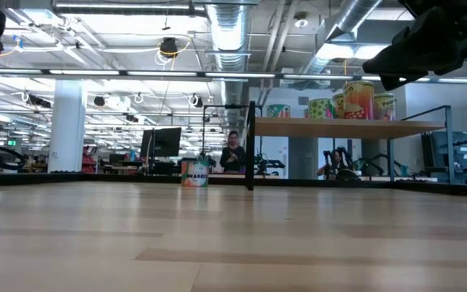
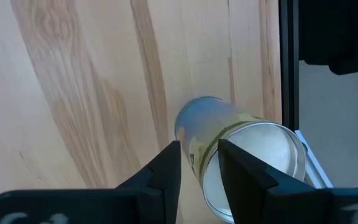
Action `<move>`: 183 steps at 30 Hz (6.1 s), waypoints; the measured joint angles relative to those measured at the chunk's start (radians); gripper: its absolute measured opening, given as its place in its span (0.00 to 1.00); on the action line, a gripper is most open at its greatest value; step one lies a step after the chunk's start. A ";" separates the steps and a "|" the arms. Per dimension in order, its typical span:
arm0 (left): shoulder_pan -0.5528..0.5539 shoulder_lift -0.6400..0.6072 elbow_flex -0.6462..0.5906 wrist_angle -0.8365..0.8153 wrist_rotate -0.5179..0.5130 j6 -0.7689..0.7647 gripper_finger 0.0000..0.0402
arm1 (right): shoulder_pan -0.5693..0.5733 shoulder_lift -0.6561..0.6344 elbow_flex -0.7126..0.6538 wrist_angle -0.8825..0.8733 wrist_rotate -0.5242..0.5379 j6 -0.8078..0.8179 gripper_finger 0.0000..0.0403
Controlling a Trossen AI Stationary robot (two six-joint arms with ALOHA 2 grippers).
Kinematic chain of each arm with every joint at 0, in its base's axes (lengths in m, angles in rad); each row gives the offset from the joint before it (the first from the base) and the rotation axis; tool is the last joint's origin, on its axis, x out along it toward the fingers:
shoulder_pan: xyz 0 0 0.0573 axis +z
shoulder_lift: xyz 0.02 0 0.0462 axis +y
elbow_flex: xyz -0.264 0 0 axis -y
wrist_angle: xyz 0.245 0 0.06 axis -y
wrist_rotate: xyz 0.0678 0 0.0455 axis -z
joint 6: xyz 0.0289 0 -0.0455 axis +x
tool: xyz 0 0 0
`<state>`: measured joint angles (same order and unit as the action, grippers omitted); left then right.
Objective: Pick and place cans onto a shelf
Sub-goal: Put the canned peaches on the shelf
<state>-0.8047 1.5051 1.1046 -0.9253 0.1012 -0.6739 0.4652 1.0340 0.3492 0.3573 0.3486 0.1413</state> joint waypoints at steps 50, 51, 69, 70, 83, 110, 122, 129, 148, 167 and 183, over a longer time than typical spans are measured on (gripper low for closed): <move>-0.038 0.003 0.004 -0.059 0.074 -0.036 0.02 | 0.000 0.002 0.000 -0.012 -0.002 0.009 0.03; -0.038 0.003 0.004 -0.059 0.074 -0.036 0.01 | 0.000 0.002 0.000 -0.012 -0.002 0.008 0.03; -0.035 0.052 0.011 -0.041 0.097 -0.019 0.15 | 0.000 0.002 0.000 -0.013 -0.002 0.008 0.03; -0.035 0.060 0.012 -0.040 0.107 -0.010 0.14 | -0.001 0.002 0.000 -0.014 -0.002 0.008 0.03; 0.125 -0.068 0.008 -0.059 -0.086 -0.016 0.00 | -0.001 0.002 0.000 -0.014 -0.003 0.009 0.03; 0.824 0.198 0.075 0.572 0.025 0.354 0.00 | -0.001 0.002 0.002 -0.016 -0.003 0.019 0.03; 0.843 0.284 0.178 0.587 0.025 0.401 0.01 | 0.000 0.002 0.001 -0.023 -0.006 0.023 0.03; 0.851 0.284 0.178 0.586 0.046 0.426 0.08 | 0.000 0.002 0.001 -0.023 -0.007 0.026 0.03; 0.845 0.162 -0.024 0.813 0.049 0.577 0.03 | 0.045 0.002 0.000 -0.027 -0.001 0.035 0.03; 0.845 0.008 -0.697 1.959 -0.029 0.618 0.00 | -0.126 0.002 0.014 -0.007 0.017 0.034 0.04; 0.887 0.009 -0.885 2.208 -0.138 0.671 0.00 | -0.174 0.003 0.235 -0.245 0.011 0.019 0.30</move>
<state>0.0825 1.5139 0.2195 1.2829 -0.0368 -0.0025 0.2913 1.0367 0.5846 0.1125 0.3597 0.1604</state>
